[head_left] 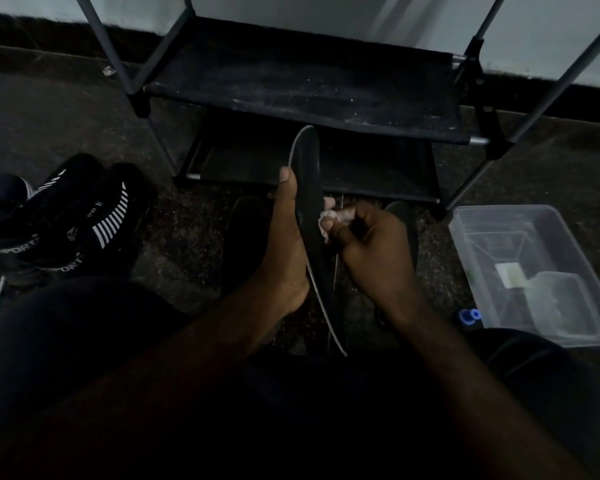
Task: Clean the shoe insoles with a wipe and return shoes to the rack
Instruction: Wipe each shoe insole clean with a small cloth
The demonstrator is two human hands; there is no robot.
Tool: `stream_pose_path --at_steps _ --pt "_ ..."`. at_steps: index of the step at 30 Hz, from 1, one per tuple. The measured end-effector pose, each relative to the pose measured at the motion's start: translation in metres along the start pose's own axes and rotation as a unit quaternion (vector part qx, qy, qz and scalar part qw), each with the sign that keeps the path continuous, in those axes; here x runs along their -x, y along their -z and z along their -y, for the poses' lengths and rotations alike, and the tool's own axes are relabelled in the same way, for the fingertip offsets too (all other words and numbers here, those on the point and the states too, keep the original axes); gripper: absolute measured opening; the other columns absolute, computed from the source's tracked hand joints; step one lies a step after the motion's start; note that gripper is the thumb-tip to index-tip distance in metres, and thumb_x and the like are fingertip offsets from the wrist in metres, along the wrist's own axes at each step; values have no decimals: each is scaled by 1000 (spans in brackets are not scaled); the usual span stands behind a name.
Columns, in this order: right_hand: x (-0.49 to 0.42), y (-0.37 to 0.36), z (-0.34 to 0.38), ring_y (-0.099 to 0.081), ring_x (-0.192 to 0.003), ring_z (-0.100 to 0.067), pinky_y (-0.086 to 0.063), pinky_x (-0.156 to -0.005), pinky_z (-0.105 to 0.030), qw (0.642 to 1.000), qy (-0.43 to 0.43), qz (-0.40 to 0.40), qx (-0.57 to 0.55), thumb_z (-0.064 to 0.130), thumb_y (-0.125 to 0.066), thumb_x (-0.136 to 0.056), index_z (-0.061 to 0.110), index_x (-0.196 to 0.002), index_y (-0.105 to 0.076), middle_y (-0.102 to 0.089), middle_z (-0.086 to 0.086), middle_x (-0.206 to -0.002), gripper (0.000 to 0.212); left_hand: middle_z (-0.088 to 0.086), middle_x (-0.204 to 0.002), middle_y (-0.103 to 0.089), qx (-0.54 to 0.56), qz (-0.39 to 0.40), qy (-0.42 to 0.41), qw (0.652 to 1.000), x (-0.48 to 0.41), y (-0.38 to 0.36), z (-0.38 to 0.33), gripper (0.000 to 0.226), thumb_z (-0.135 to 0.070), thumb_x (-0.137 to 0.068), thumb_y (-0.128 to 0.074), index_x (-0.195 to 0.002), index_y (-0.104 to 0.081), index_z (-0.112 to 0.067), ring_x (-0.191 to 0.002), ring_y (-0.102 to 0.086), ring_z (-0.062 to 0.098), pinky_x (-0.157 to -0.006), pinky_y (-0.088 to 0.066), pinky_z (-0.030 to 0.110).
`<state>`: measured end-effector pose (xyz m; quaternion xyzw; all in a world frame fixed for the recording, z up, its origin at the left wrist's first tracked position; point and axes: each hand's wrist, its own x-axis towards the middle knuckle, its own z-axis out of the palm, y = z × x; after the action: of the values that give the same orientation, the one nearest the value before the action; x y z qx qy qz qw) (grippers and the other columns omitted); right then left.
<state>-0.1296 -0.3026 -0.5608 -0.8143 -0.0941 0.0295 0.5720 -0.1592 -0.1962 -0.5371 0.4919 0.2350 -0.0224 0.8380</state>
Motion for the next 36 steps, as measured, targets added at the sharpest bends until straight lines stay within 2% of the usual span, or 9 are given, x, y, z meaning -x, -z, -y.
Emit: stream_pose_path --at_steps 7,10,13,19,26,29,31,33,36 --pt "12 -5 11 -71 -81 -14 -57 -80 -36 992 72 90 -45 13 -69 -91 8 -87 -71 -74 0 -81 6 31 -107 -67 -4 -36 -13 999 1 1 -3 91 -78 -82 -35 -111 -65 3 -105 -66 41 -100 -47 56" --pt "6 -2 6 -70 -80 -6 -57 -79 -32 998 37 37 -24 16 -69 -91 14 -85 -72 -74 6 -80 7 26 -103 -70 -18 -18 -7 1000 2 0 -5 87 -73 -88 -29 -112 -63 3 -99 -69 33 -94 -54 45" --pt "1 1 3 -69 -78 -2 -58 -79 -37 999 25 -13 20 22 -70 -91 18 -85 -71 -73 10 -80 7 19 -90 -73 -19 3 -6 1000 -1 0 -3 83 -68 -92 -24 -112 -59 4 -83 -73 24 -73 -59 31" --pt "17 -8 12 -70 -80 -10 -58 -77 -40 993 89 76 -23 15 -69 -90 11 -87 -71 -73 3 -81 5 27 -106 -69 1 -21 -3 1000 1 2 -3 89 -75 -86 -30 -114 -63 3 -101 -69 34 -94 -53 45" --pt "-1 2 2 -69 -77 -1 -58 -75 -34 999 33 -36 14 21 -69 -91 19 -86 -68 -72 12 -81 6 27 -107 -69 -12 6 -14 1000 1 -3 -2 85 -69 -91 -24 -113 -62 4 -100 -68 33 -91 -53 44" --pt "6 -3 7 -70 -79 -7 -54 -76 -21 997 45 31 -49 12 -68 -91 13 -87 -69 -73 4 -82 5 26 -112 -67 -2 -4 3 1000 -1 0 -2 87 -73 -87 -28 -117 -62 1 -107 -66 36 -96 -52 47" --pt "13 -6 10 -70 -81 -12 -55 -78 -24 992 85 78 -47 10 -67 -92 9 -89 -69 -73 0 -82 3 29 -113 -66 -10 -18 -8 1000 -2 2 -1 89 -74 -85 -30 -118 -62 2 -109 -64 39 -100 -48 51" --pt "14 -6 11 -69 -83 -8 -55 -79 -25 991 95 78 -44 11 -68 -91 10 -90 -70 -73 2 -84 3 24 -104 -70 -18 -17 -25 999 -1 1 -1 85 -73 -85 -31 -109 -66 1 -101 -67 36 -97 -51 47" --pt "4 -1 5 -68 -84 1 -56 -78 -23 998 50 -3 -27 15 -68 -92 17 -89 -69 -73 10 -86 3 19 -97 -71 -10 30 -31 999 0 -3 2 73 -65 -91 -28 -91 -70 -6 -91 -69 27 -84 -54 37"
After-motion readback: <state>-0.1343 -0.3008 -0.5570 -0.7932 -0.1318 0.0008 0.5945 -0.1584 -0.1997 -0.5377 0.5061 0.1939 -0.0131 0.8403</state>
